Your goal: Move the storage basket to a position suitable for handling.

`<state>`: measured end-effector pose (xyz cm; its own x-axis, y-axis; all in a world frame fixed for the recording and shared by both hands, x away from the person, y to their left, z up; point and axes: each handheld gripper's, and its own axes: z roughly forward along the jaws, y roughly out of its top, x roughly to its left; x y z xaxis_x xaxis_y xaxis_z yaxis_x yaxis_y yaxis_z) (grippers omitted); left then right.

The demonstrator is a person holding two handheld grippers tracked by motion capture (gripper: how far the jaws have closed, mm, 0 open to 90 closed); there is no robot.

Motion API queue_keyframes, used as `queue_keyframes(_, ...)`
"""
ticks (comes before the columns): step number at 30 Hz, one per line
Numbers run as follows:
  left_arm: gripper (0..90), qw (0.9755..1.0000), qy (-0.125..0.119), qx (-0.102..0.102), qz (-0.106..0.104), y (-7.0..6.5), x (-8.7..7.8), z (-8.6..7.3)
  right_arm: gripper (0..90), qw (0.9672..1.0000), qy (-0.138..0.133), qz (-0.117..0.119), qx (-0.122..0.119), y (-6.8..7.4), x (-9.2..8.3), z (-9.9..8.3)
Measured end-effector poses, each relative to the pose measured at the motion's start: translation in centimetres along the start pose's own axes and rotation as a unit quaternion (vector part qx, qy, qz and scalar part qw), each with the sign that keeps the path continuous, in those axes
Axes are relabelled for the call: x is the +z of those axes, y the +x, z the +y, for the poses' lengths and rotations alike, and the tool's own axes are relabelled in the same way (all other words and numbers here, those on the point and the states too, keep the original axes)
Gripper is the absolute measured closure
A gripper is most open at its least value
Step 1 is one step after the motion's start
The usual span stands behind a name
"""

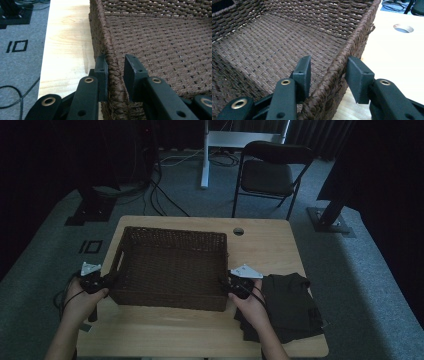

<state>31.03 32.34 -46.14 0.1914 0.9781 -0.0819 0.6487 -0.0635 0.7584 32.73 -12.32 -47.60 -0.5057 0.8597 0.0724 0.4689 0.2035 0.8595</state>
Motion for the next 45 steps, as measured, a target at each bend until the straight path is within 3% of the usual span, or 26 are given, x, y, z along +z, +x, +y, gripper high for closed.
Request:
queue_keyframes(2,74.0,0.9999,0.0,0.007,0.015,-0.6,-0.3,-0.3,57.3,1.0,0.001,0.002,-0.004,-0.3,0.1,0.0)
queue_keyframes(8,73.9,0.9999,0.002,0.006,0.014,-0.9,-0.8,-0.8,57.5,0.9999,0.003,0.007,-0.012,-0.3,-0.3,-0.1)
queue_keyframes(16,73.8,1.0,0.008,0.002,-0.002,-0.5,-1.4,-1.2,57.3,0.9999,0.003,0.005,-0.012,0.6,-1.2,-0.7)
queue_keyframes(23,73.9,0.9999,0.009,0.005,0.0,-0.5,-1.5,-1.3,57.4,1.0,0.0,0.004,-0.004,0.9,-1.4,-1.0)
queue_keyframes(29,73.8,0.9999,0.005,-0.008,-0.013,-0.2,-1.8,-1.6,57.3,1.0,0.0,0.007,-0.004,0.9,-1.5,-1.0)
queue_keyframes(35,73.8,0.9999,0.011,-0.007,-0.008,0.3,-1.8,-1.5,57.5,0.9999,0.006,0.004,-0.011,1.4,-1.1,-0.7)
queue_keyframes(45,73.6,0.9999,0.007,-0.008,-0.011,0.5,-1.8,-1.7,57.1,0.9999,0.006,0.009,0.007,1.5,-1.0,-0.8)
